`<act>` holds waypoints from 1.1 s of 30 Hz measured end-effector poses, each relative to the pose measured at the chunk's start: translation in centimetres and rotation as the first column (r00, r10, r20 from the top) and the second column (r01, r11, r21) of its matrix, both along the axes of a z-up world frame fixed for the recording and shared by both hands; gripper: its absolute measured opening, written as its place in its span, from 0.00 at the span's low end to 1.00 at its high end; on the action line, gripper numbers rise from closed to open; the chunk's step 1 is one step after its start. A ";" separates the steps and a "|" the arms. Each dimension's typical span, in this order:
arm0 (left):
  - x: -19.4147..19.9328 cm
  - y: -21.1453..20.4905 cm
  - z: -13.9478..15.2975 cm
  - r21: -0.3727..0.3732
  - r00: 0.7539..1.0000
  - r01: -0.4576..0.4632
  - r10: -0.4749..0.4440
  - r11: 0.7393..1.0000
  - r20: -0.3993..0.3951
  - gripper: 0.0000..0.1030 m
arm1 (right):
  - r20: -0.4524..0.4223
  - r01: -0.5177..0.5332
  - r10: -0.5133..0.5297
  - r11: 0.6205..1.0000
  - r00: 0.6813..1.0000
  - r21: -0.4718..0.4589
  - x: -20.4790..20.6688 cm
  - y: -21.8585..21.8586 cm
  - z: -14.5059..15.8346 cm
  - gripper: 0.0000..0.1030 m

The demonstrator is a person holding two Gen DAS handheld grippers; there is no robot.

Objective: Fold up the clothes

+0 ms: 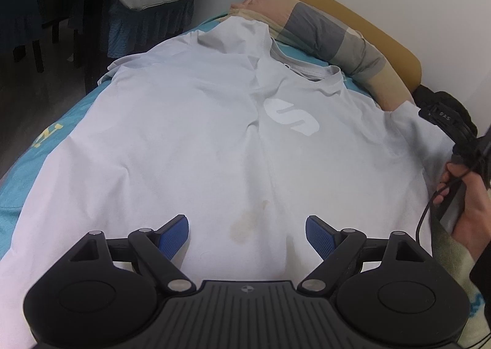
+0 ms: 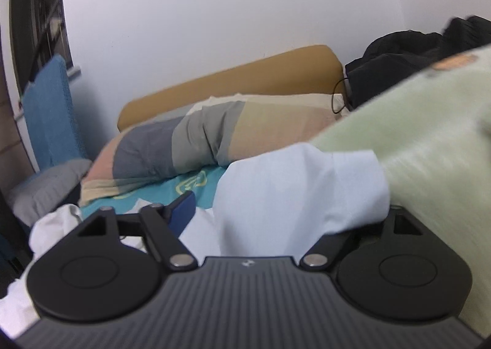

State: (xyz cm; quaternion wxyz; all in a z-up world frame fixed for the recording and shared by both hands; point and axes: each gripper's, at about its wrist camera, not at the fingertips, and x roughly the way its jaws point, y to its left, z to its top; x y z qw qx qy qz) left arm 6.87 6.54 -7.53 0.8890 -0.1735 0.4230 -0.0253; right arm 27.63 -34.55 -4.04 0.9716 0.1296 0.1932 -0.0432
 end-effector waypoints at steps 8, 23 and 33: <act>-0.4 1.9 4.5 0.019 0.990 -0.058 0.055 0.998 0.131 0.83 | 0.055 -0.060 0.070 0.984 0.996 -0.165 -0.5 6.9 6.8 0.05; -1.3 13.2 6.8 -0.047 0.927 -0.353 0.357 0.934 0.117 0.85 | -0.147 -0.349 0.325 0.749 0.934 -0.563 1.9 33.3 -1.2 0.06; 0.0 10.9 4.4 0.041 0.961 -0.267 0.263 0.963 0.082 0.85 | -0.156 -0.392 0.362 0.879 0.919 -0.270 1.1 30.6 -2.3 0.87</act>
